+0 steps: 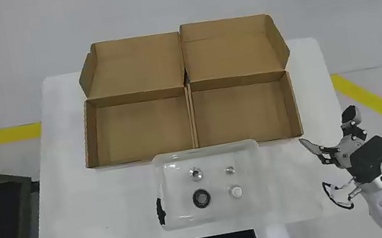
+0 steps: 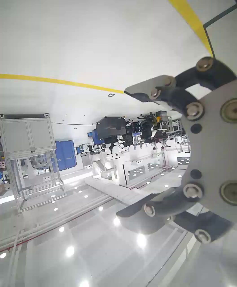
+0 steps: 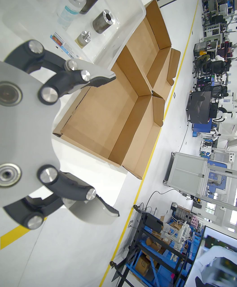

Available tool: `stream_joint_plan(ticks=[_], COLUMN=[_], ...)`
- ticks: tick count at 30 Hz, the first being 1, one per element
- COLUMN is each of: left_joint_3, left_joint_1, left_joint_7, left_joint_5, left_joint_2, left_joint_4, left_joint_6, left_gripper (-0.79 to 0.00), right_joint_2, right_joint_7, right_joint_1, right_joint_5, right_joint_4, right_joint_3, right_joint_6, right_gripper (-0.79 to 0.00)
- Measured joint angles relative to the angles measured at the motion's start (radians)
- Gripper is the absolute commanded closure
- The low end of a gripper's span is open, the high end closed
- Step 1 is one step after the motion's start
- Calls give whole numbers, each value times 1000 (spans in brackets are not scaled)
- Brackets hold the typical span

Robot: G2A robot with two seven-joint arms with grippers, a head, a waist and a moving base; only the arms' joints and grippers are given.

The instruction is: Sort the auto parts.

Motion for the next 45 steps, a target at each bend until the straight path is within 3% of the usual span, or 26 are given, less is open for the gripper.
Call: stream_joint_plan(ticks=[25,31,36,45], left_joint_3=[0,0,0,0], left_joint_1=[0,0,0,0], left_joint_7=[0,0,0,0], left_joint_5=[0,0,0,0], left_joint_2=[0,0,0,0], left_joint_4=[0,0,0,0], left_joint_6=[0,0,0,0], left_gripper=[-785,-785,-785,-785], right_joint_2=[1,10,24,42], right_joint_7=[6,98,191,334], right_joint_1=[2,37,72,156], right_joint_5=[-5,-60,-110,-80], right_joint_4=[-2,-26,-51,-77], right_joint_3=[-3,-21,-38,-105], right_joint_6=[-6,-106,-258,-475], right_gripper=[-785,-785,-785,-785])
